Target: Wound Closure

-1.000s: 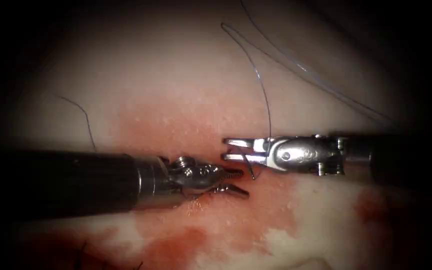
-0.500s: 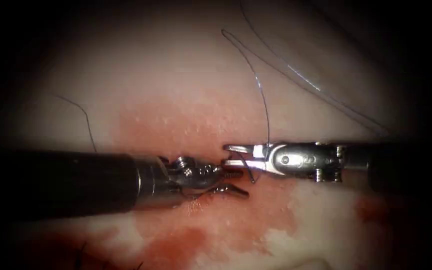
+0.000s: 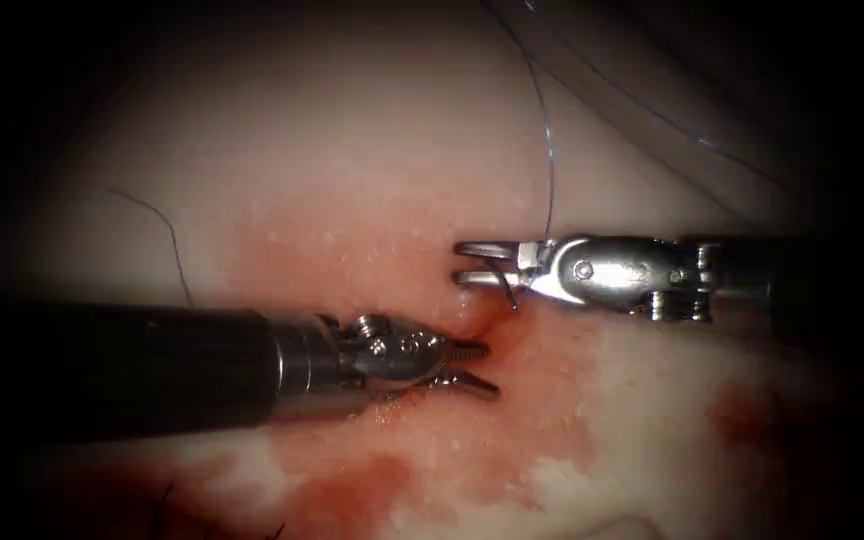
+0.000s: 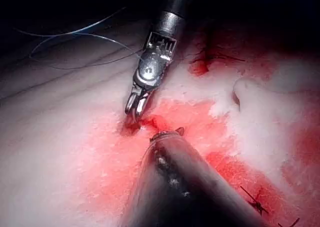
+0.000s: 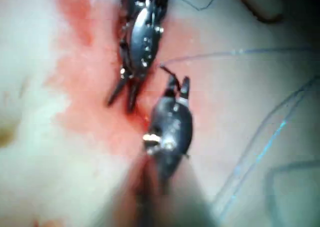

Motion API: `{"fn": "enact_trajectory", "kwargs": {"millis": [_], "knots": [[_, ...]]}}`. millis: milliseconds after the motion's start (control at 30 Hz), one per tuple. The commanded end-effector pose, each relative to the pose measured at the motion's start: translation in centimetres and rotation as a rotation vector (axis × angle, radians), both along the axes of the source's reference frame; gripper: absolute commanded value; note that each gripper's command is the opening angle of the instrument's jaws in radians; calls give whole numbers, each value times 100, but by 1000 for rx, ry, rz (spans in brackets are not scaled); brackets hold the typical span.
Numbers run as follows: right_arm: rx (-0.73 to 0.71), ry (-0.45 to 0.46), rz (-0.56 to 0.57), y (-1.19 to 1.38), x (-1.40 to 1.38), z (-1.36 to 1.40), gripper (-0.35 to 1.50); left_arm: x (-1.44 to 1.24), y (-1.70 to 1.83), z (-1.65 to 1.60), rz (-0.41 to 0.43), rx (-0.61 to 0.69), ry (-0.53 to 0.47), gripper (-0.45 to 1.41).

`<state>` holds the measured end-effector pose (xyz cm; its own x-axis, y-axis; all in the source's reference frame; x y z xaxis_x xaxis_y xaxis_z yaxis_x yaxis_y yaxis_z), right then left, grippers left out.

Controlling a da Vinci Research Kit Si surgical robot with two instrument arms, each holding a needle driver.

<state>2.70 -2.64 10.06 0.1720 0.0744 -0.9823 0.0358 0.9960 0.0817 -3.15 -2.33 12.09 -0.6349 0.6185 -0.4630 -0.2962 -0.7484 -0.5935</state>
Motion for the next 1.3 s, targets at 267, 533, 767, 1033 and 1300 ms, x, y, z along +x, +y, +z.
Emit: {"fn": "enact_trajectory", "kwargs": {"millis": [267,533,767,1033,1300], "knots": [[24,6,-9,11,10,10,-35,-8,-4,8,6,2,0,37],[196,8,-68,20,19,14,-35,-6,-4,10,8,1,-1,37],[319,-9,-90,28,25,18,-35,-6,-4,10,10,2,2,37],[412,-31,-82,40,23,26,-35,-6,-5,10,11,2,4,37],[465,-50,-74,46,25,31,-35,-6,-6,10,15,3,6,37]]}}
